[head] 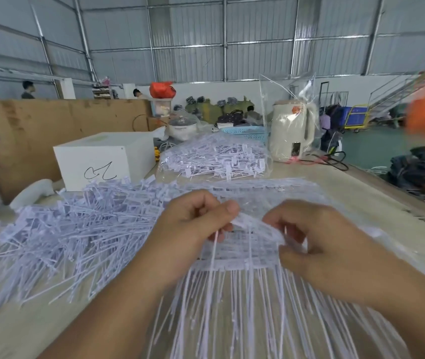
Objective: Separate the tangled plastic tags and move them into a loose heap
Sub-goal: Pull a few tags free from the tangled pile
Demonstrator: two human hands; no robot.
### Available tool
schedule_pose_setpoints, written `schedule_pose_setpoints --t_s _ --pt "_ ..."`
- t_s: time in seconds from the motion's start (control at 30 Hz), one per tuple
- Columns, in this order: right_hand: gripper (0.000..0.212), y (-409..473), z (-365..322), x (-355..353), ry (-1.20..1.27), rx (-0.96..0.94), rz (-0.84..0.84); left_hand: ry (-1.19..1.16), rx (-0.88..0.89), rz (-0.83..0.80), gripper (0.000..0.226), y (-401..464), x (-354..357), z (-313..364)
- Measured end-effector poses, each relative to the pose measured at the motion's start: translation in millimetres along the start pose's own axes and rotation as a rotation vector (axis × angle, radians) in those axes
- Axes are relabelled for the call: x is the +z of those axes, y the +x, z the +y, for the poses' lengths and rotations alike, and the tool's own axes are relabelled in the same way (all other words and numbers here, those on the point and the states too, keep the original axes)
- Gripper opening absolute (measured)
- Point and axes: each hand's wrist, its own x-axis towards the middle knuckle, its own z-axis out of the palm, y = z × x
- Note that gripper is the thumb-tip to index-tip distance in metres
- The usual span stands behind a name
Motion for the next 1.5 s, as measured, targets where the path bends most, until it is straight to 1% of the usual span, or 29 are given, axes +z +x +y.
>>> schedule_pose_setpoints --t_s 0.07,0.13,0.2,0.27,0.33,0.4,0.47,0.53,0.57,0.6,0.63,0.67,0.7,0.73,0.77,0.87,0.9,0.93,1.0,1.03,1.07,1.13,1.2,1.27,1.3,1.33,1.37,1.43,1.5 --pt "0.004 0.0 8.1 3.3 0.009 0.112 -0.205 0.000 0.040 -0.004 0.037 0.0 -1.3 2.1" --pt "0.022 -0.9 18.1 7.1 0.018 0.175 -0.306 0.066 0.036 0.005 0.040 -0.4 -2.6 2.6" --pt "0.032 0.6 21.5 7.2 0.050 0.181 -0.246 0.164 -0.009 0.000 0.047 0.6 -7.1 2.2" --pt "0.033 3.6 25.2 5.1 0.111 0.186 -0.080 0.203 -0.033 -0.024 0.048 2.6 -13.7 2.0" --pt "0.031 4.4 28.0 1.6 0.172 0.186 0.067 0.212 -0.035 -0.004 0.042 4.4 -21.2 2.3" --pt "0.026 -1.3 28.5 -0.8 0.195 0.165 0.073 0.219 -0.024 0.006 0.032 5.5 -27.2 3.7" --pt "0.022 2.4 26.8 2.6 0.221 0.209 -0.048 0.201 -0.010 -0.016 0.025 6.3 -28.4 4.1" --pt "0.022 18.3 28.7 11.5 0.284 0.324 -0.216 0.193 -0.015 -0.055 0.020 7.9 -24.4 4.3" --pt "0.029 18.4 34.0 14.7 0.313 0.368 -0.350 0.208 -0.012 -0.075 0.018 9.1 -21.5 4.1" --pt "0.033 22.2 38.7 16.8 0.337 0.410 -0.417 0.236 0.003 -0.093 0.017 10.1 -19.5 4.1" --pt "0.030 24.5 41.8 16.6 0.353 0.369 -0.417 0.272 0.029 -0.104 0.016 11.6 -18.7 4.5" --pt "0.021 24.7 43.7 14.7 0.369 0.279 -0.375 0.309 0.059 -0.107 0.017 13.1 -19.4 5.7" --pt "0.017 24.4 39.3 9.9 0.382 0.194 -0.264 0.335 0.085 -0.101 0.017 14.2 -21.4 7.1" --pt "0.027 14.5 35.0 5.4 0.426 0.107 -0.194 0.343 0.106 -0.089 0.016 14.8 -23.6 8.3" --pt "0.036 4.1 29.4 1.9 0.446 0.048 -0.192 0.336 0.122 -0.070 0.016 14.0 -25.8 8.6" --pt "0.057 1.9 26.9 3.6 0.503 0.051 -0.234 0.261 0.138 0.027 0.013 4.4 -26.2 3.3" --pt "0.058 2.9 23.9 4.0 0.539 0.042 -0.256 0.235 0.133 0.052 0.012 0.0 -24.6 0.2" --pt "0.054 4.1 23.1 4.6 0.610 0.027 -0.286 0.219 0.126 0.064 0.012 -4.4 -22.7 -2.7" --pt "0.045 2.3 15.0 5.3 0.783 0.063 -0.328 0.197 0.107 0.069 0.015 -10.8 -18.8 -5.8" --pt "0.042 1.7 9.4 6.7 0.790 0.080 -0.314 0.160 0.096 0.075 0.019 -13.7 -17.1 -5.8" --pt "0.038 1.6 6.0 10.3 0.713 0.079 -0.275 0.104 0.084 0.078 0.023 -16.0 -14.9 -4.5" --pt "0.030 1.2 -1.1 20.0 0.436 0.026 -0.182 0.023 0.081 0.064 0.025 -19.3 -9.9 -1.2" --pt "0.028 3.3 -6.1 29.0 0.186 -0.069 -0.125 0.009 0.089 0.043 0.020 -21.9 -5.3 0.4" --pt "0.022 4.8 -10.5 33.9 0.018 -0.114 -0.110 0.020 0.089 0.032 0.011 -23.0 -3.4 -0.4" --pt "0.016 4.8 -11.9 34.9 -0.020 -0.135 -0.098 0.032 0.087 0.030 0.006 -22.8 -3.0 -1.8" --pt "0.012 4.1 -13.0 35.4 -0.034 -0.159 -0.080 0.045 0.087 0.030 0.005 -22.7 -2.9 -3.2" --pt "0.011 3.7 -14.9 35.0 -0.048 -0.173 -0.071 0.070 0.099 0.036 0.012 -22.1 -2.8 -5.3" --pt "0.017 3.8 -17.7 35.0 -0.071 -0.177 -0.076 0.153 0.131 0.066 0.020 -21.1 -2.6 -8.5" --pt "0.014 5.2 -17.8 36.7 -0.042 -0.154 -0.076 0.200 0.153 0.072 0.014 -20.7 -1.5 -9.3"
